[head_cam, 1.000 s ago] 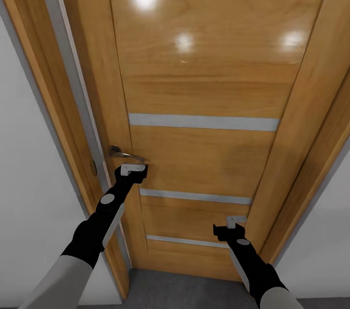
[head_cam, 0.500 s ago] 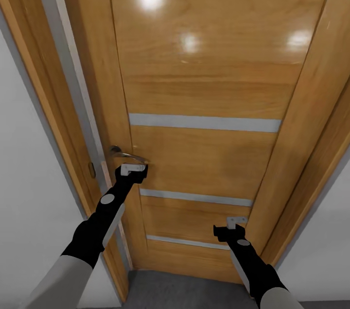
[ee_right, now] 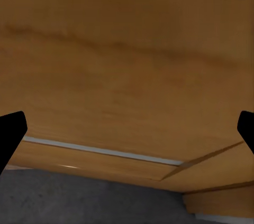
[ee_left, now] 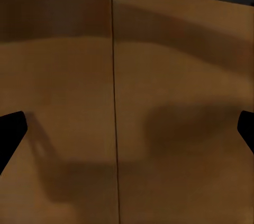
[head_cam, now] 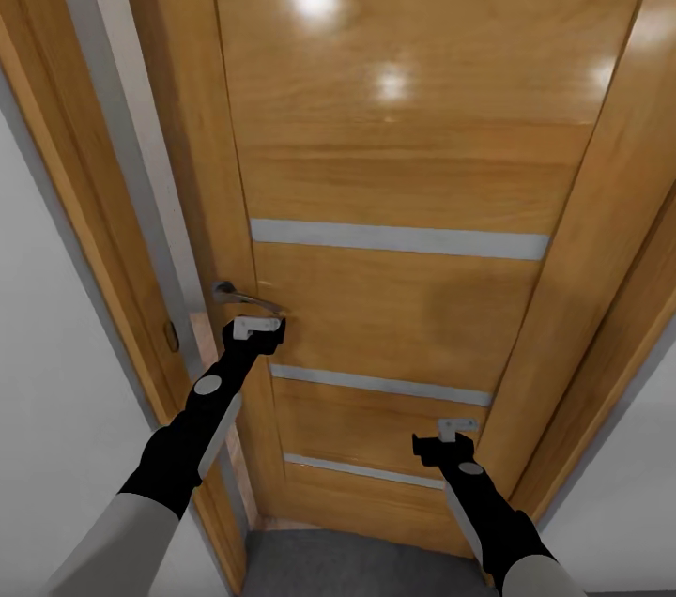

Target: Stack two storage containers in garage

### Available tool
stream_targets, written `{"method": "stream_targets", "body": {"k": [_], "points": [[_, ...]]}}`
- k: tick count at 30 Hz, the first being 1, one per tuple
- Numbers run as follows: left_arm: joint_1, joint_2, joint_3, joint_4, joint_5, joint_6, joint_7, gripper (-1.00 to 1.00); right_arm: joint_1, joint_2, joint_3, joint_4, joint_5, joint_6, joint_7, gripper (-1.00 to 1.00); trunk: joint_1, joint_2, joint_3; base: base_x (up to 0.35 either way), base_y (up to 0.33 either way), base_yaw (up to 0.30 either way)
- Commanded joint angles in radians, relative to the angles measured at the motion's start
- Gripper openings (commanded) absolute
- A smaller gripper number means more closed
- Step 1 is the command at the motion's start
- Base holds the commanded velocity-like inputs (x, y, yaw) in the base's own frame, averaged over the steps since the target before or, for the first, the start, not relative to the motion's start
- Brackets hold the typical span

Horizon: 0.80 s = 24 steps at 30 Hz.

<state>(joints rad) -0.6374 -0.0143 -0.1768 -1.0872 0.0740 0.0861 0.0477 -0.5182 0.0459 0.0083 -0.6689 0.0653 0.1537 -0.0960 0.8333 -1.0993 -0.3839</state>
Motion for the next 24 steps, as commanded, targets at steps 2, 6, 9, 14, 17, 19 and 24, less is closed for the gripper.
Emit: {"method": "stream_targets", "body": {"k": [2,6,9,14,17,19,24], "points": [[-0.001,0.001,-0.001,-0.002,0.005,0.005,0.006,1.0,0.0,0.0,0.001,-0.002,0.007,0.007,-0.004,1.0,0.0,-0.001,-0.001,-0.025,0.0,0.0],[-0.001,0.001,-0.001,-0.001,0.004,0.004,0.006,1.0,0.0,0.001,0.003,-0.003,0.007,0.007,-0.004,1.0,0.0,-0.001,-0.001,-0.181,0.0,0.0],[-0.001,0.001,-0.001,-0.001,0.003,0.004,0.006,1.0,0.0,0.001,0.004,-0.003,0.007,0.007,-0.004,1.0,0.0,-0.001,-0.001,-0.281,0.0,0.0],[-0.001,0.001,-0.001,-0.001,0.003,0.003,0.006,1.0,0.0,0.001,0.004,-0.003,0.007,0.007,-0.004,1.0,0.0,-0.001,-0.001,-0.241,0.0,0.0],[-0.001,0.001,-0.001,-0.001,0.003,0.003,0.006,1.0,0.0,0.0,0.005,-0.003,0.007,0.006,-0.003,1.0,0.0,-0.001,-0.001,-0.085,0.0,0.0],[-0.001,0.001,-0.001,-0.001,0.003,0.003,0.006,1.0,0.0,0.0,0.006,-0.003,0.007,0.005,-0.004,1.0,0.0,-0.001,-0.001,-0.041,0.0,0.0],[-0.001,0.001,-0.001,-0.001,0.003,0.003,0.006,1.0,0.0,0.0,0.007,-0.006,0.008,0.005,-0.004,1.0,0.0,-0.001,-0.001,-0.018,0.0,0.0]]}}
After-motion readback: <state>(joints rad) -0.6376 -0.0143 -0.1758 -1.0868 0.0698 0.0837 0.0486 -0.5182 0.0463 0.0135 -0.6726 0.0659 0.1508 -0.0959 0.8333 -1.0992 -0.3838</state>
